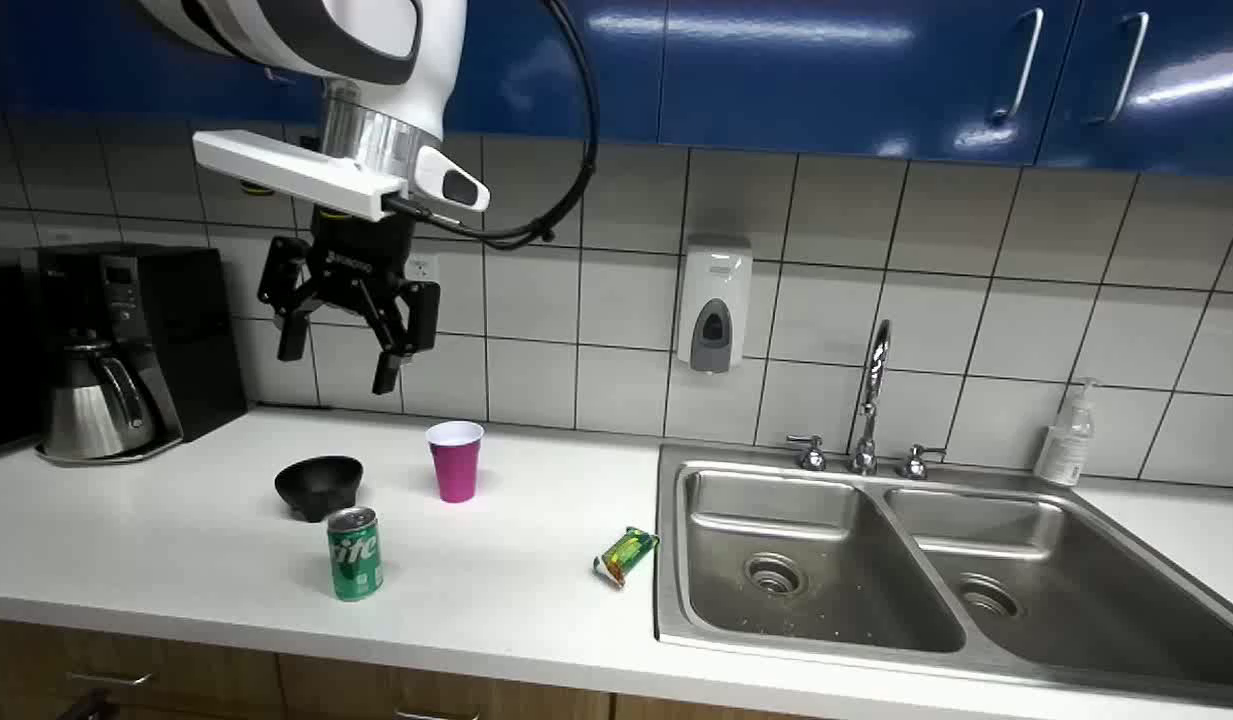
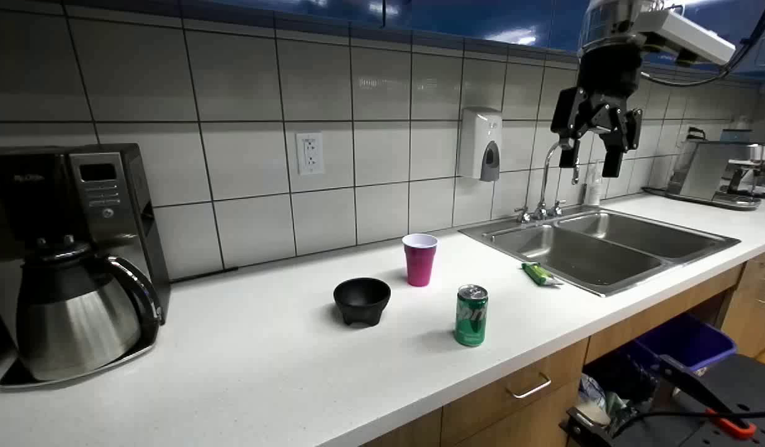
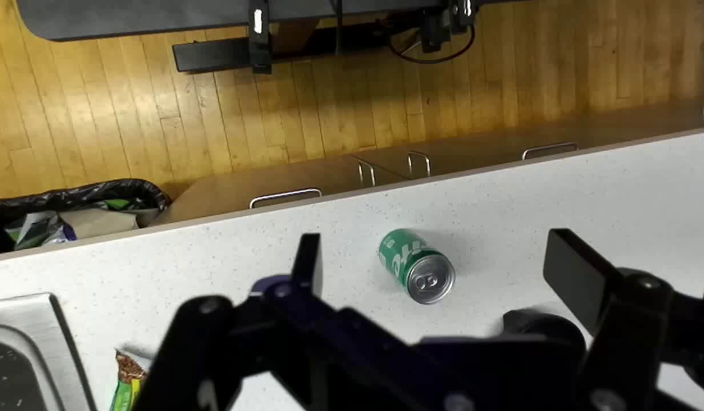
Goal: Put the green can inside the black bowl
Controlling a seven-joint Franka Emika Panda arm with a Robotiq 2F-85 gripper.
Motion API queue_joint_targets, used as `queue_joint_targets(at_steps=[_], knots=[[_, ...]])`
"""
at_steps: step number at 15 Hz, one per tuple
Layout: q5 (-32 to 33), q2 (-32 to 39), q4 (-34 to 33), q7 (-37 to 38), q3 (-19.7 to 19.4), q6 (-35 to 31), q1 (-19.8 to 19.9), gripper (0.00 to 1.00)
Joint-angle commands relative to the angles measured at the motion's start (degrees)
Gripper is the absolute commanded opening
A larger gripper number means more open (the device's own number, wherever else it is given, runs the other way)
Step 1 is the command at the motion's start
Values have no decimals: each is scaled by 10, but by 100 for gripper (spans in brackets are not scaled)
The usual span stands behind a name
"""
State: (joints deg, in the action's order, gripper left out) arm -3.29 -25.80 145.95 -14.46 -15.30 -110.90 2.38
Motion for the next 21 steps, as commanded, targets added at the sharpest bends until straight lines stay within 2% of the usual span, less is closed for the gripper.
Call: queue_joint_targets(at_steps=[1,15,21], knots=[[-6,2,-1,-6,14,1,16,100],[-6,2,-1,-6,14,1,16,100],[4,-22,34,51,54,-45,15,100]])
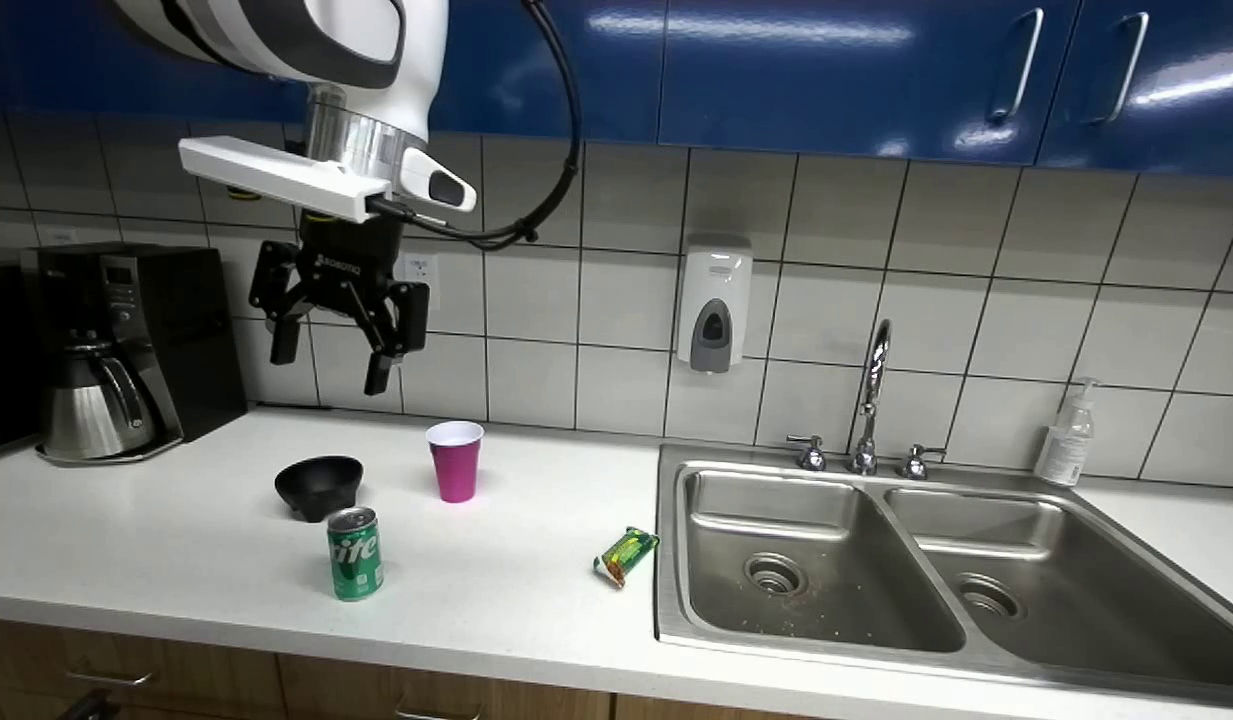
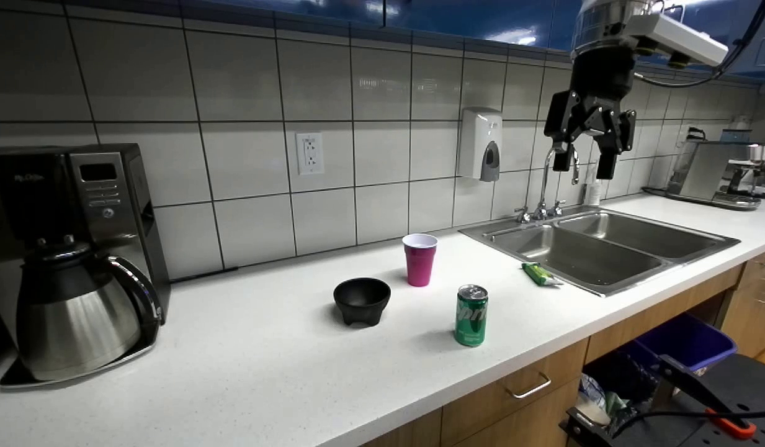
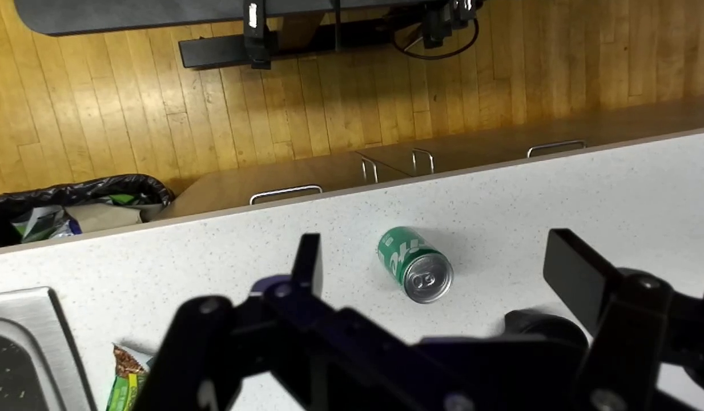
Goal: Put the green can inside the black bowl
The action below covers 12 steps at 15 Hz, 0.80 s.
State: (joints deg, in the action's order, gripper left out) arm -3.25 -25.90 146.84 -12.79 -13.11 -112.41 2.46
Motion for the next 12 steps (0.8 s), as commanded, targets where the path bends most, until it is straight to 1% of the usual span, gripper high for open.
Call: queue_joint_targets(at_steps=[1,6,12], knots=[[6,-22,31,46,40,-41,14,100],[7,-17,52,106,75,-88,10,100],[10,8,48,193,120,-121,6,100]])
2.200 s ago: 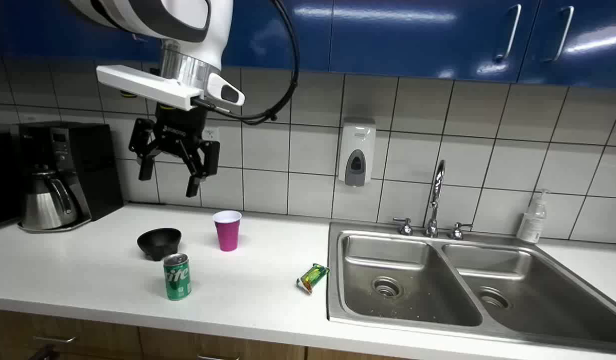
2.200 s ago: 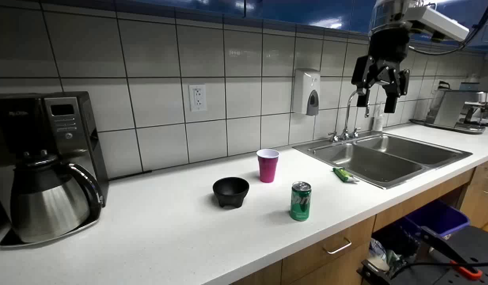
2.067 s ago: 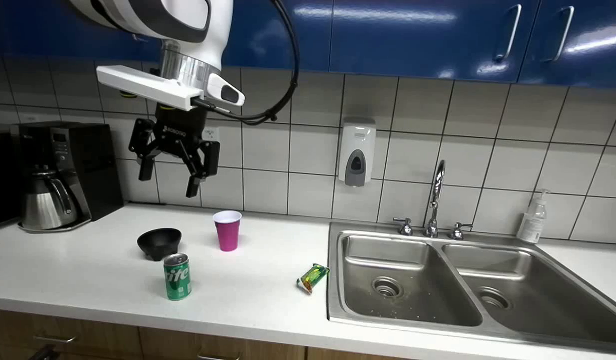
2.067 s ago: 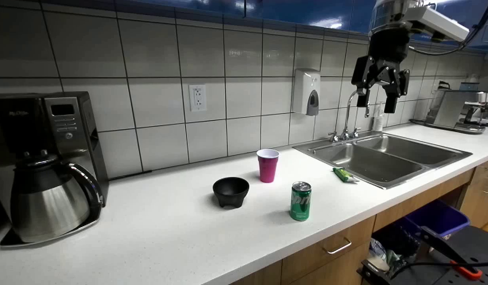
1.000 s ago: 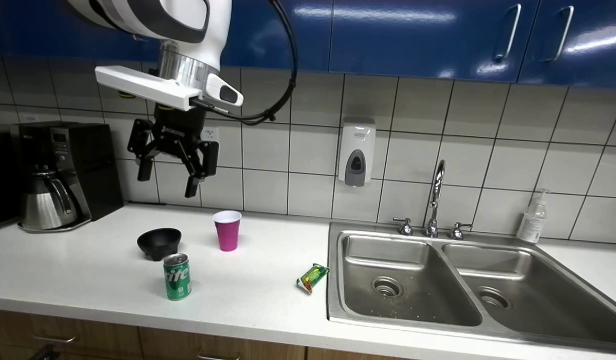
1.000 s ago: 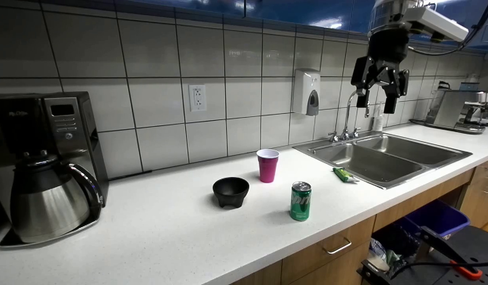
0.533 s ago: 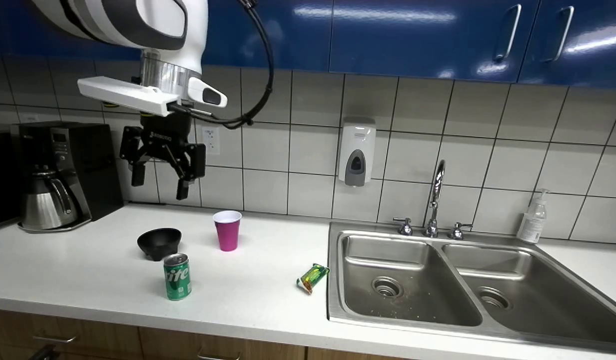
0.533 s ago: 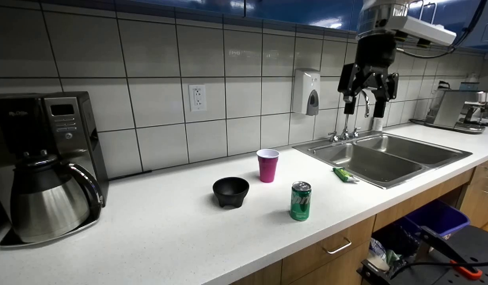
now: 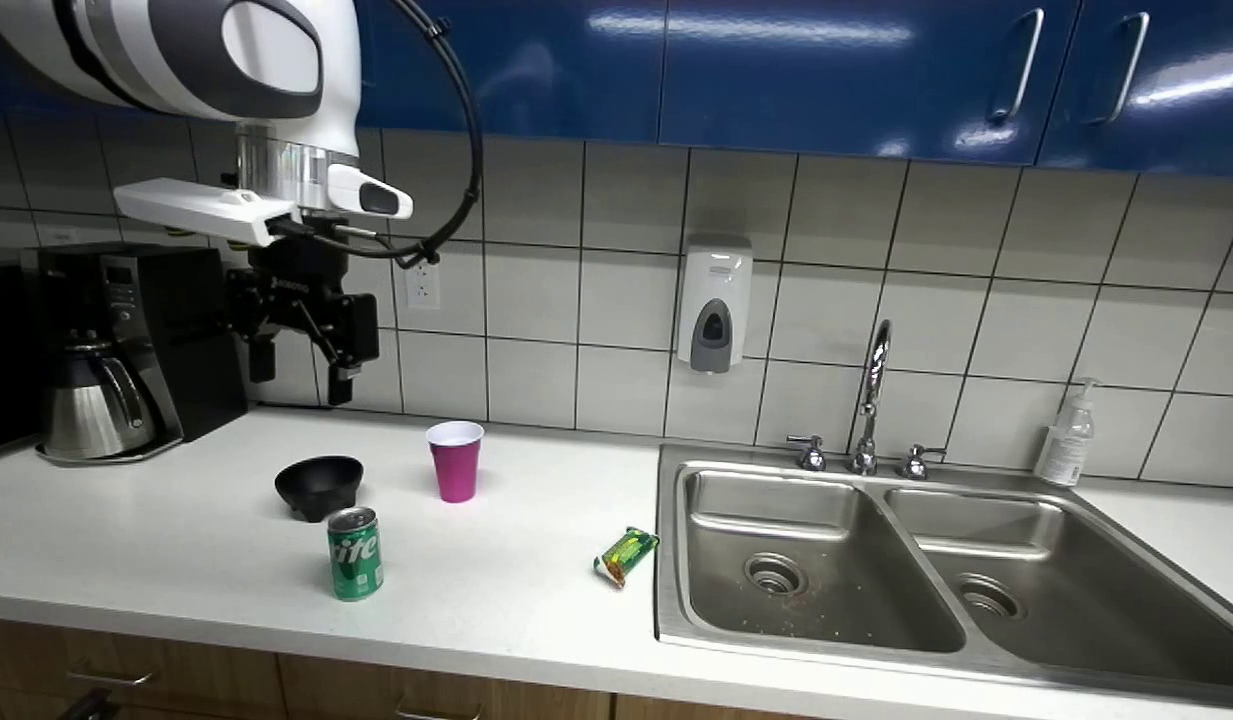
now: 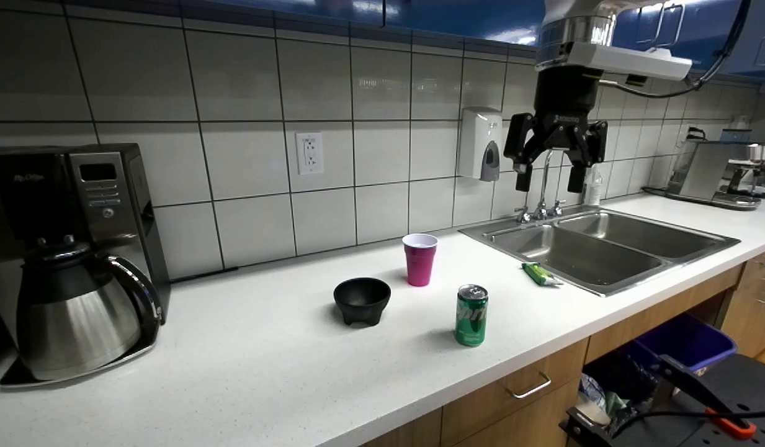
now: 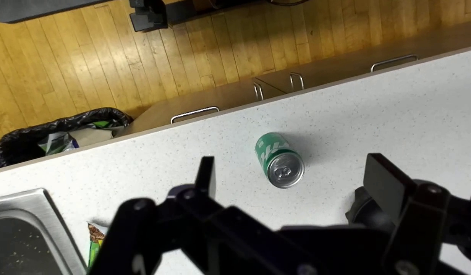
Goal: Put the green can inside the black bowl
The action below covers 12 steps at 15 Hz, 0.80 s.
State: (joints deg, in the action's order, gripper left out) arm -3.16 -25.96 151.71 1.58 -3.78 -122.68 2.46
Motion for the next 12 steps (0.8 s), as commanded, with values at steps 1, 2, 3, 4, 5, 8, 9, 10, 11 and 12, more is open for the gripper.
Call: queue_joint_targets(at_steps=[1,2,3,4,5,8,9,10,11,12], knots=[[10,16,-4,63,33,-22,6,100],[12,21,-6,77,40,-25,6,100],[14,27,-7,90,45,-28,6,100],[15,34,-9,104,51,-32,6,100],[17,42,-12,120,57,-36,7,100],[20,63,-15,156,69,-48,5,100],[21,71,-17,168,73,-52,5,100],[22,78,-18,180,76,-56,5,100],[23,85,-19,189,78,-61,4,100],[23,92,-21,200,81,-64,4,100]])
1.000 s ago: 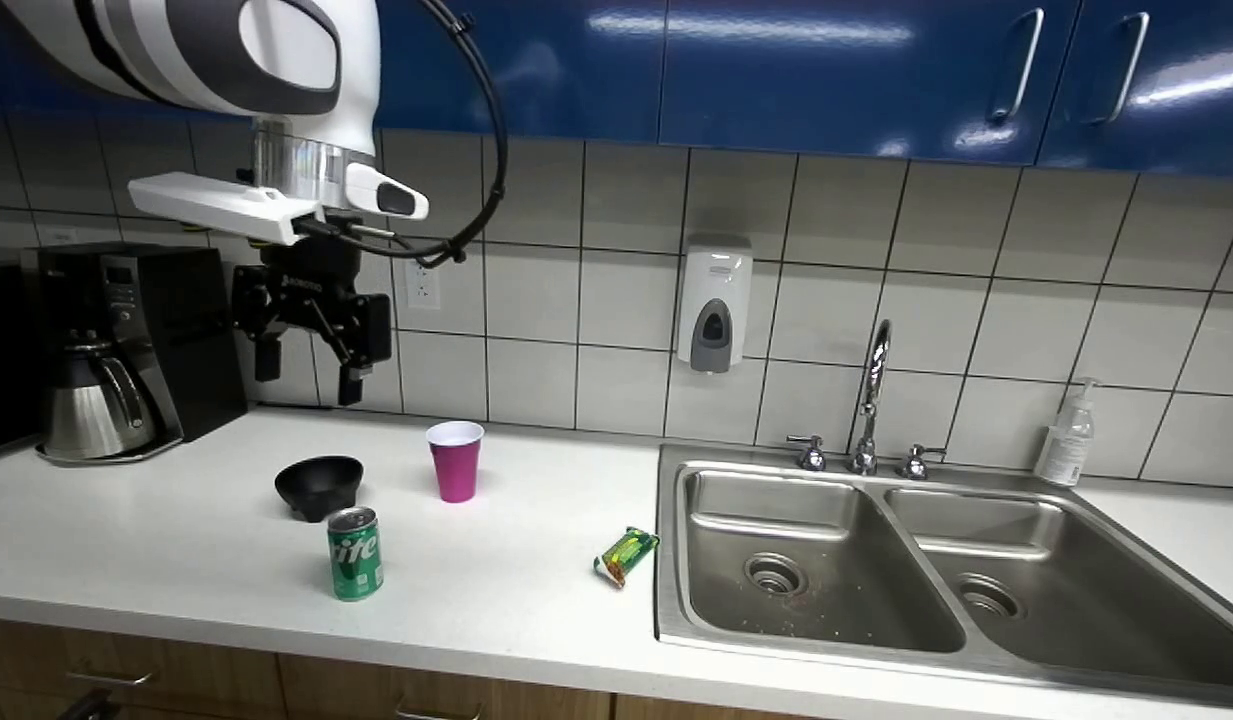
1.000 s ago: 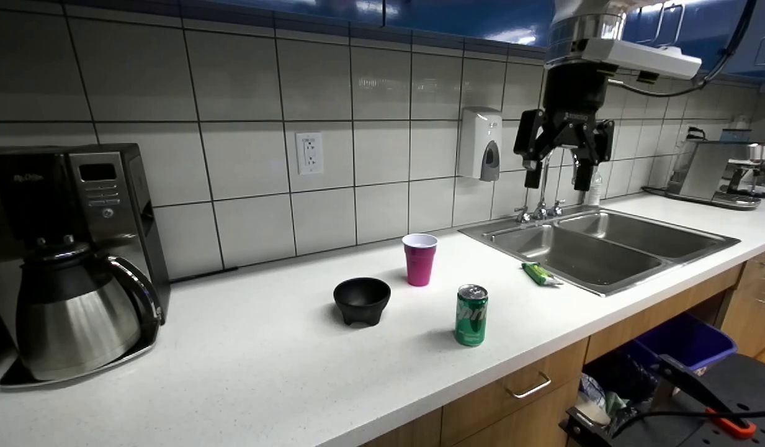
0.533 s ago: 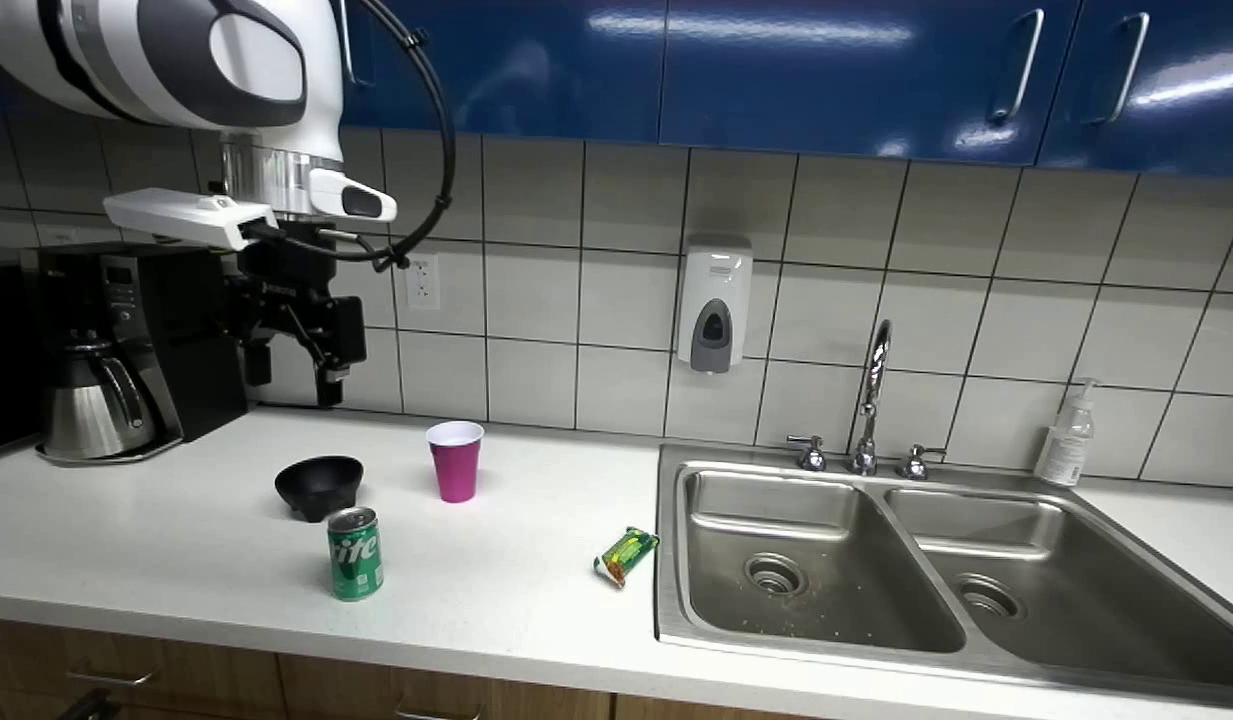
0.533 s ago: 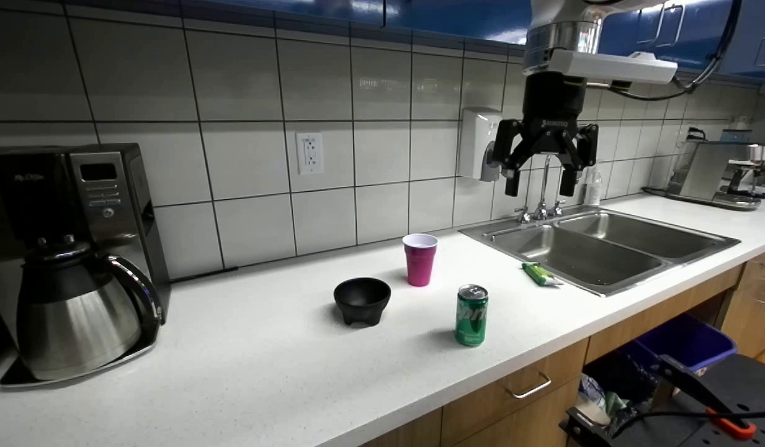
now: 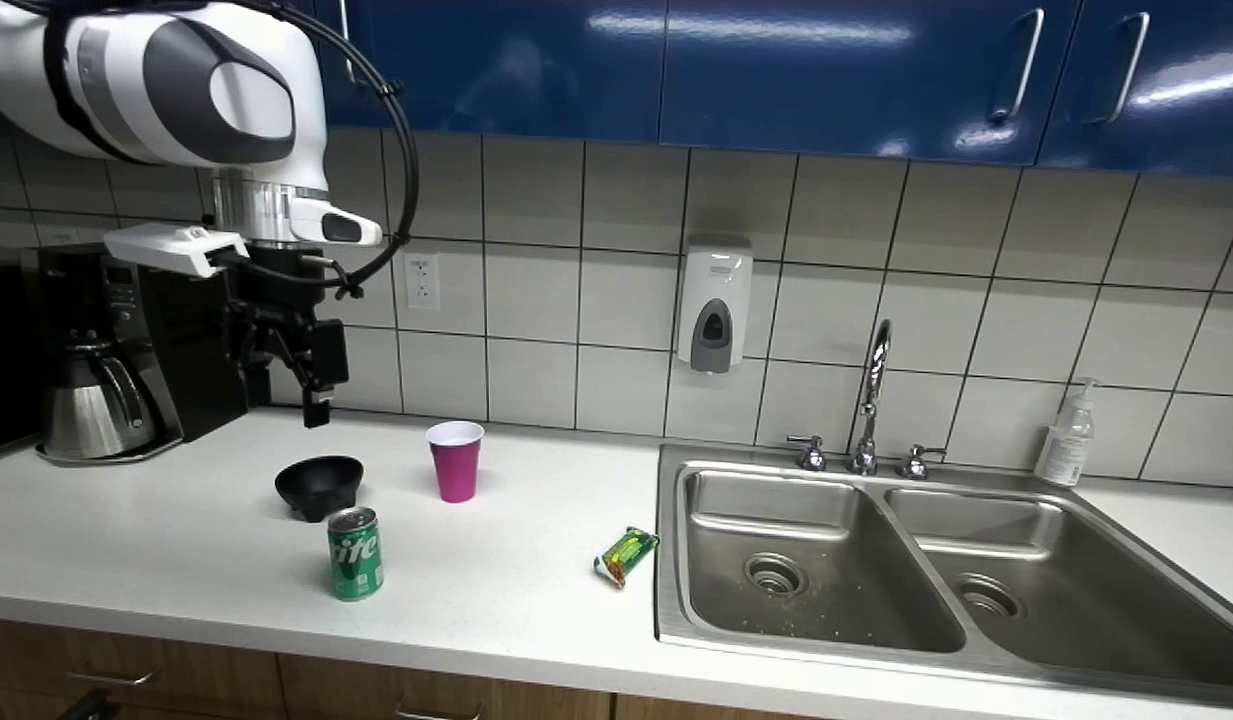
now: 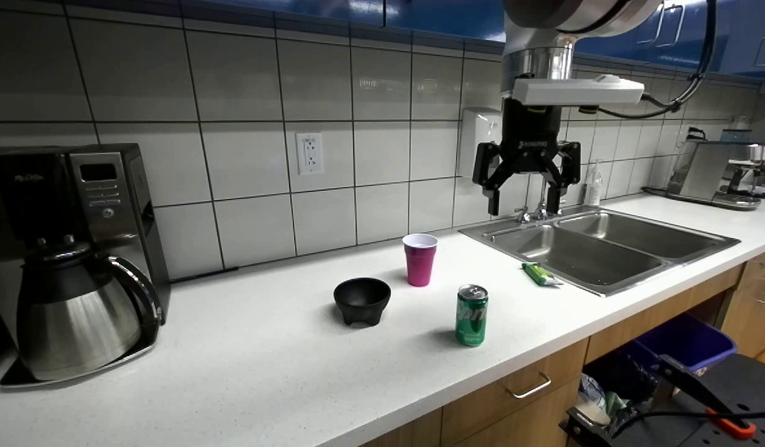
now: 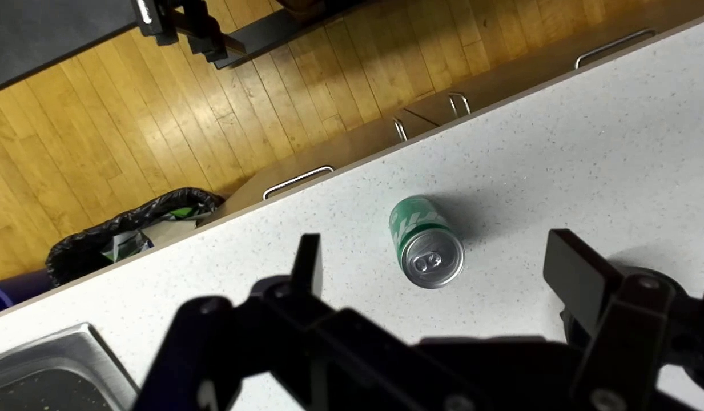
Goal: Put the green can inside the black bowl
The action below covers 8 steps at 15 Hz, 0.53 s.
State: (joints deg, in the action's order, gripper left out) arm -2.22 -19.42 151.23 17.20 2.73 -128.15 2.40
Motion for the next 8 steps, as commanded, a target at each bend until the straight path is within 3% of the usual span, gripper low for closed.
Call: queue_joint_targets(at_steps=[1,8], knots=[[14,34,-18,54,18,-11,4,100],[21,84,-31,101,21,-19,1,100]])
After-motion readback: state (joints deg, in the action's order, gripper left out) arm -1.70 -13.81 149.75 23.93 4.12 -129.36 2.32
